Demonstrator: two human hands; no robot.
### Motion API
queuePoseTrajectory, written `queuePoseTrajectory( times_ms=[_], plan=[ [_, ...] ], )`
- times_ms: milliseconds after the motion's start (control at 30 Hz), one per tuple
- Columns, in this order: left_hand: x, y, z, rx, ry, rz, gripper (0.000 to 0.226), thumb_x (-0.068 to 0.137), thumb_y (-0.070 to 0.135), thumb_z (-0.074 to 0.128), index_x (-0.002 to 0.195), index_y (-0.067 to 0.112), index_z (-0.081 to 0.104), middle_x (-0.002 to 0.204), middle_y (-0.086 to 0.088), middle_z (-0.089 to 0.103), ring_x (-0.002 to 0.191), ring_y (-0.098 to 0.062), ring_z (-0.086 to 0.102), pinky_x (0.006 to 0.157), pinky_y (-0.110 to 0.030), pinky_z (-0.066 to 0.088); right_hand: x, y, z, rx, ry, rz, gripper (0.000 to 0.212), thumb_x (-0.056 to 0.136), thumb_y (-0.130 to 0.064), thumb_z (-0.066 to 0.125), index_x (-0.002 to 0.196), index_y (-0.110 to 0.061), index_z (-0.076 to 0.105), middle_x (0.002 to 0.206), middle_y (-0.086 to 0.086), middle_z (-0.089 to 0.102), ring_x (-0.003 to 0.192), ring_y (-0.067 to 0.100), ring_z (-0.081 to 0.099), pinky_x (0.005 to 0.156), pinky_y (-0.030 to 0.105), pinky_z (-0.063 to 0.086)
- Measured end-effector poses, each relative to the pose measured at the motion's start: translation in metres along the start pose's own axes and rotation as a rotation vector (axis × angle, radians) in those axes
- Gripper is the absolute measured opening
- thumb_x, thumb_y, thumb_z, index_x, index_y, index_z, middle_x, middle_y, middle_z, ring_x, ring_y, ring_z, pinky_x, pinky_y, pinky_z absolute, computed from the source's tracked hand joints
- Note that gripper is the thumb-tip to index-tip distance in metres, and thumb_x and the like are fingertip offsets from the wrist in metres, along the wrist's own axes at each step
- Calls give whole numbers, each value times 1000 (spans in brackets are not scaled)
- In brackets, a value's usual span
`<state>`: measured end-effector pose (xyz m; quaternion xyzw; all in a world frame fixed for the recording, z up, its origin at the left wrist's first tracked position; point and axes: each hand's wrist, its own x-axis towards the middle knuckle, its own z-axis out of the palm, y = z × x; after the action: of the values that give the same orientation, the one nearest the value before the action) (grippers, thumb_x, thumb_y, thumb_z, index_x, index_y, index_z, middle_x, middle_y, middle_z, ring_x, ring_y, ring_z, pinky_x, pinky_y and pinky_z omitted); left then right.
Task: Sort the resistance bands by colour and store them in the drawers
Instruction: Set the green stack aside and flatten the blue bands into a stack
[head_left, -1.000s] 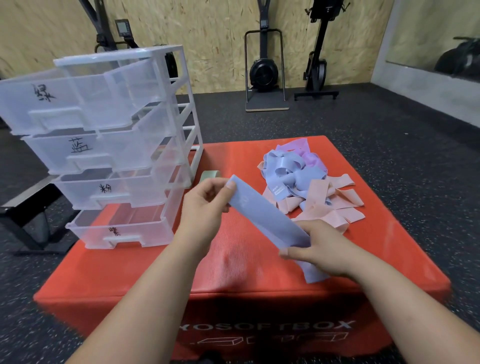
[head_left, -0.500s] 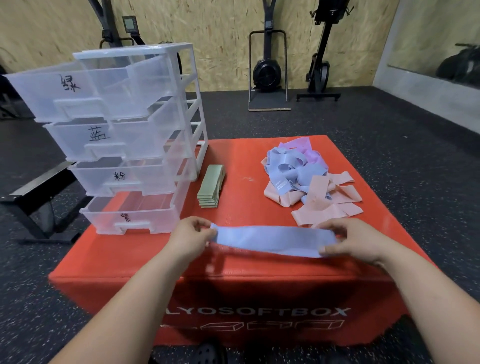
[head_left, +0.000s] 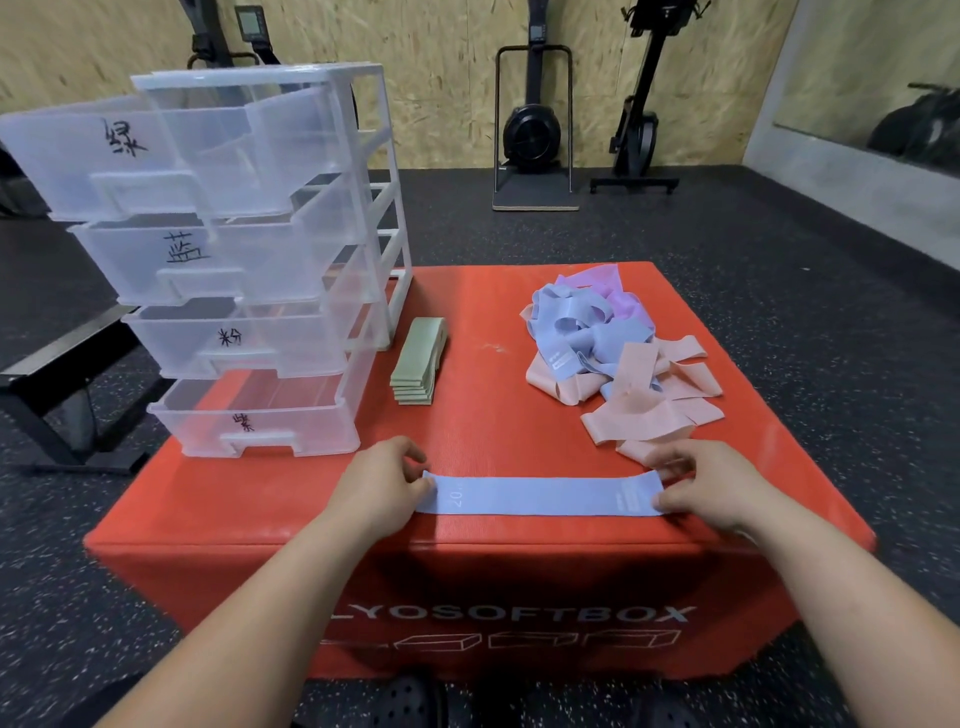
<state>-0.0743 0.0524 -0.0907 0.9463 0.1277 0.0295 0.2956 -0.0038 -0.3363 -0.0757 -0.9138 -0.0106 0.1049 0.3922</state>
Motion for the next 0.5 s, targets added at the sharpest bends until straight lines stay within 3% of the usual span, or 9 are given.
queuePoseTrajectory(
  times_ms=[167,367,500],
  plan=[
    [3,3,0,87,7,27,24,85,30,71,108,33,65,82,9,70,87,-16,68,77,-38,57,3,-2,4,-102,14,11,46,62,-5,87,96,-33,74,92,-7,73,83,13,71,76,32,57],
    [11,5,-1,137,103,45,29,86,41,68,113,31,65,89,3,68,89,-22,66,74,-38,55,10,-8,-6,-184,135,6,25,70,-24,89,90,-32,74,82,-9,71,72,10,67,58,26,43],
    [20,27,0,68,152,90,27,88,38,73,113,32,66,88,10,66,91,-20,64,82,-39,55,28,-23,-8,-241,234,-106,24,79,-34,84,100,-35,72,97,-8,69,87,13,65,77,31,47]
  ],
)
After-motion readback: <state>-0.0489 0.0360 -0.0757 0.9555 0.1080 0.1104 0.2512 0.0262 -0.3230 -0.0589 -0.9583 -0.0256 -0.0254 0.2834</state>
